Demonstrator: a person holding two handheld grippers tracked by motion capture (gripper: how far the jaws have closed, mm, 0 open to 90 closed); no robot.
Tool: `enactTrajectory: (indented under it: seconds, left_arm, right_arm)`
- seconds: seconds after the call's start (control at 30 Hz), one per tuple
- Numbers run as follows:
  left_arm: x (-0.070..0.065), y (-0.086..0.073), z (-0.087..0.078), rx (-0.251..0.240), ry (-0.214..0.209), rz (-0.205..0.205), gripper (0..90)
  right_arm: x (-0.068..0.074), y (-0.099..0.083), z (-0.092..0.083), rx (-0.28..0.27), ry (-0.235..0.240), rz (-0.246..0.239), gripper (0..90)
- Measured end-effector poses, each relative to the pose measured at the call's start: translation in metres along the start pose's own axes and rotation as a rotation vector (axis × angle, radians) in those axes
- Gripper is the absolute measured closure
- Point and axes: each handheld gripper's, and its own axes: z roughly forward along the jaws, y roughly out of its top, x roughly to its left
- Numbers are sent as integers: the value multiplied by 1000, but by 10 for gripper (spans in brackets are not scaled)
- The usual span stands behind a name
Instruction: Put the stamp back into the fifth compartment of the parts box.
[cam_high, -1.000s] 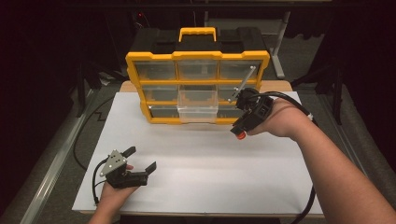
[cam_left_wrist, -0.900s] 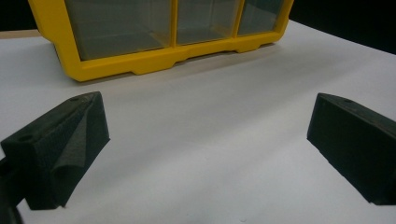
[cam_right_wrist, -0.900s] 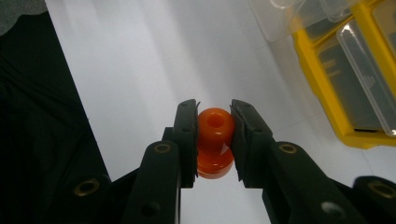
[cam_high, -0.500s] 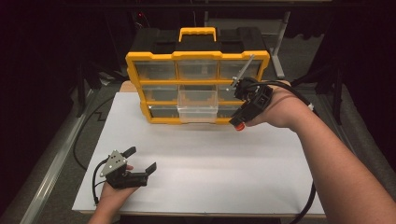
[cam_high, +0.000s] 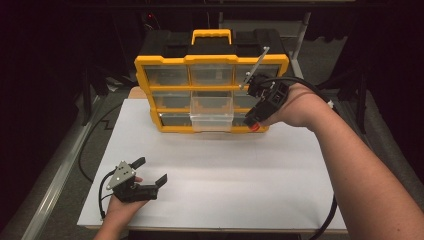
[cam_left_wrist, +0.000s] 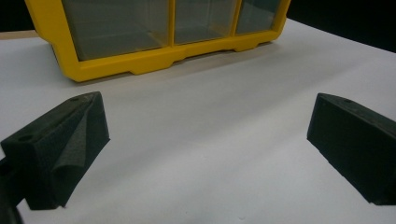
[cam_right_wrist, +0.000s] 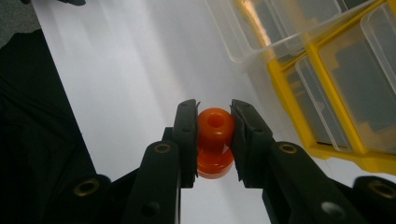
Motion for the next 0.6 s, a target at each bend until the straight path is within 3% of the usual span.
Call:
enactTrajectory:
  seconds: [0.6]
  left_arm:
    - [1, 0, -1, 3, -5, 1, 1]
  right_arm:
    - [-7, 31, 6, -7, 4, -11, 737]
